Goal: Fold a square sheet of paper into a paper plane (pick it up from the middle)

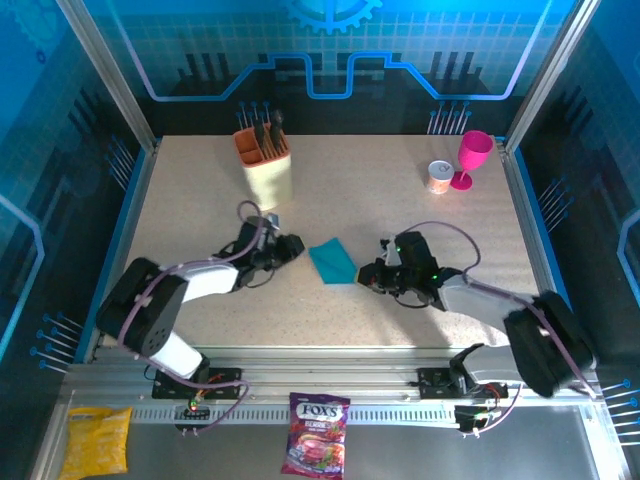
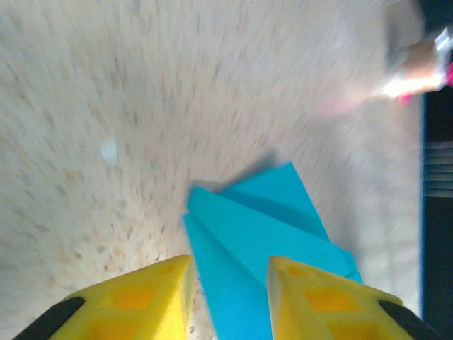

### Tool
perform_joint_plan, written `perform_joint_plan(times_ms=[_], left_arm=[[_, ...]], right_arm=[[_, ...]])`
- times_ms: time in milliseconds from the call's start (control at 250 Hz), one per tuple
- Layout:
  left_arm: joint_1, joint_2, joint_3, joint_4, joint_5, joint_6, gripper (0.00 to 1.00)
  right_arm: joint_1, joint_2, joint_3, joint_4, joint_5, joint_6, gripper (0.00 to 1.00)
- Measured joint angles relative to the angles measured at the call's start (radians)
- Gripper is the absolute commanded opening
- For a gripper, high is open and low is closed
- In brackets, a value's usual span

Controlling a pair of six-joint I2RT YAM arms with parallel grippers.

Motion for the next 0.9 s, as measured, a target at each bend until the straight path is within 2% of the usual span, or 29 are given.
perform_joint_plan(times_ms=[80,196,411,539,675,783,899], left_arm=[[0.038,-0.109,0.002,-0.036,0.0,0.015,0.44],[0.051,-0.22,0.006,-0.088,0.0,0.026,0.5],[0.063,-0.338,-0.038,-0.148,0.001,0.024,0.54],[0.07,-0.397,-0.093,-0.185,0.0,0.021,0.56],[0.079,-0.459,-0.135,-0.224,-0.001,0.021,0.58],[0.084,-0.503,-0.148,-0.249,-0.001,0.021,0.59],[0.091,-0.55,-0.153,-0.276,-0.004,0.021,0.61]], right_arm=[[-0.01,-0.078,0.117,-0.181,0.066,-0.084,0.0],[-0.01,-0.148,0.323,-0.439,0.229,-0.229,0.0],[0.036,-0.136,0.548,-0.805,0.606,-0.399,0.0],[0.125,-0.042,0.628,-0.985,0.858,-0.434,0.0],[0.224,0.103,0.667,-1.123,1.072,-0.43,0.0],[0.313,0.233,0.669,-1.191,1.167,-0.403,0.0],[0.42,0.393,0.671,-1.226,1.206,-0.351,0.0]])
